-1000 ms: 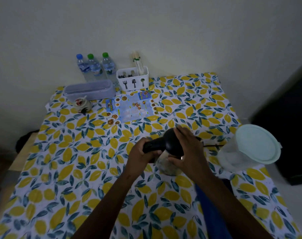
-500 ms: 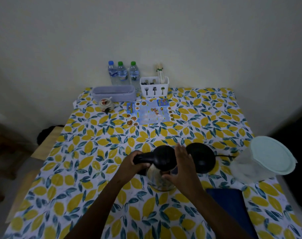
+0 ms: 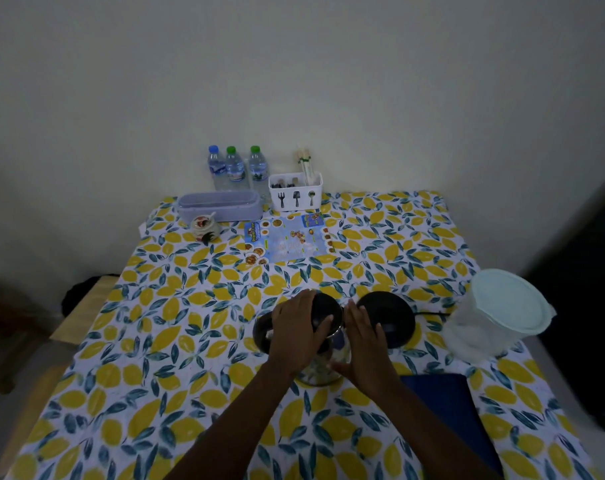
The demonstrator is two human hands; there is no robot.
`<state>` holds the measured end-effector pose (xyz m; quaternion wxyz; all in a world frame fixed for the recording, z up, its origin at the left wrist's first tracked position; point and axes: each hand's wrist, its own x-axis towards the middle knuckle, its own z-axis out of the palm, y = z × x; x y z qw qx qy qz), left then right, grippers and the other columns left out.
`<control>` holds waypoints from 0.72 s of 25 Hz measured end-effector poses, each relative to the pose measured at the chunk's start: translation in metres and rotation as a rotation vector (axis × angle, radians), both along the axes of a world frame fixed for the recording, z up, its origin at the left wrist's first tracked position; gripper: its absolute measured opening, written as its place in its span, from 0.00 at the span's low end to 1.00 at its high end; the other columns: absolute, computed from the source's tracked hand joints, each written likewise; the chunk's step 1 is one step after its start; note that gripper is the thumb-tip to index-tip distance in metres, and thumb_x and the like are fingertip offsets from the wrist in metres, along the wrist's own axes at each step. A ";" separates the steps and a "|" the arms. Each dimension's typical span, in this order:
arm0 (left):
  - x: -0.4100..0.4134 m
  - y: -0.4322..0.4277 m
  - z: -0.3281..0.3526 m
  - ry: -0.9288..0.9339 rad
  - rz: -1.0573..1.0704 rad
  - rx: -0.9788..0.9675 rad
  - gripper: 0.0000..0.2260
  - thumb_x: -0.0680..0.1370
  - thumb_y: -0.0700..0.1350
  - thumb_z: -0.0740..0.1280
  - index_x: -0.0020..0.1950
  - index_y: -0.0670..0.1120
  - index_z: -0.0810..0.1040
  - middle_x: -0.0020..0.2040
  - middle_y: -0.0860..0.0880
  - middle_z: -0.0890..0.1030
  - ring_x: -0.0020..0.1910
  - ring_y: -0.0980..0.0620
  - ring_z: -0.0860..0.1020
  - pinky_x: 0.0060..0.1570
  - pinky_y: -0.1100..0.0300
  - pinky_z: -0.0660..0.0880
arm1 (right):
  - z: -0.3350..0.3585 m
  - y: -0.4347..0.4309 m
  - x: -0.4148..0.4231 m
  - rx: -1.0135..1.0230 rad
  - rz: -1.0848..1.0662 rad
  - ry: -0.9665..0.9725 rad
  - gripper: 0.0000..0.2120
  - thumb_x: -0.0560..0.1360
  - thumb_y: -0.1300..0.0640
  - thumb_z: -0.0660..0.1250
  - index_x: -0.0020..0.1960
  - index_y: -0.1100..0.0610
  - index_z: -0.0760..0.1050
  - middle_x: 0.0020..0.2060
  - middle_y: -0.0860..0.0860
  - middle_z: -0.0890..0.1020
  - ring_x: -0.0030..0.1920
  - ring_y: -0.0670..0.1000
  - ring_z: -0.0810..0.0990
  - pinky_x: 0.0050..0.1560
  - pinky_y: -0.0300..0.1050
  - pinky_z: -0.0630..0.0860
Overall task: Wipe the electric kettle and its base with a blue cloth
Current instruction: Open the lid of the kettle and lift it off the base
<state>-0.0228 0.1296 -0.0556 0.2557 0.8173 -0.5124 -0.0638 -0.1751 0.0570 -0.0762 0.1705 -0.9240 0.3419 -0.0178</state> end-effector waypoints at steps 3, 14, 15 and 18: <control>-0.003 0.000 0.003 -0.016 -0.020 -0.031 0.25 0.81 0.55 0.57 0.74 0.44 0.63 0.72 0.44 0.71 0.70 0.44 0.69 0.71 0.47 0.61 | 0.000 0.001 0.000 0.000 -0.005 0.012 0.47 0.74 0.34 0.59 0.73 0.53 0.30 0.74 0.50 0.31 0.76 0.53 0.33 0.76 0.58 0.42; 0.007 0.039 0.036 0.886 0.221 -0.382 0.19 0.84 0.48 0.53 0.75 0.48 0.62 0.76 0.46 0.66 0.73 0.47 0.66 0.73 0.49 0.65 | -0.005 0.015 0.002 -0.045 0.014 -0.112 0.49 0.72 0.33 0.61 0.74 0.54 0.32 0.76 0.50 0.37 0.76 0.53 0.36 0.76 0.55 0.39; 0.009 0.044 0.036 0.928 0.243 -0.408 0.19 0.84 0.47 0.52 0.75 0.46 0.64 0.74 0.44 0.68 0.72 0.46 0.68 0.72 0.46 0.67 | -0.006 0.015 0.000 -0.036 0.016 -0.127 0.50 0.72 0.35 0.63 0.75 0.54 0.32 0.76 0.49 0.38 0.76 0.52 0.37 0.76 0.55 0.40; 0.007 0.057 0.038 0.991 0.365 -0.479 0.19 0.84 0.47 0.52 0.72 0.42 0.67 0.71 0.39 0.71 0.70 0.41 0.71 0.70 0.41 0.67 | -0.010 0.011 -0.003 -0.011 0.014 -0.151 0.51 0.71 0.38 0.67 0.76 0.54 0.35 0.77 0.49 0.42 0.76 0.49 0.37 0.76 0.58 0.44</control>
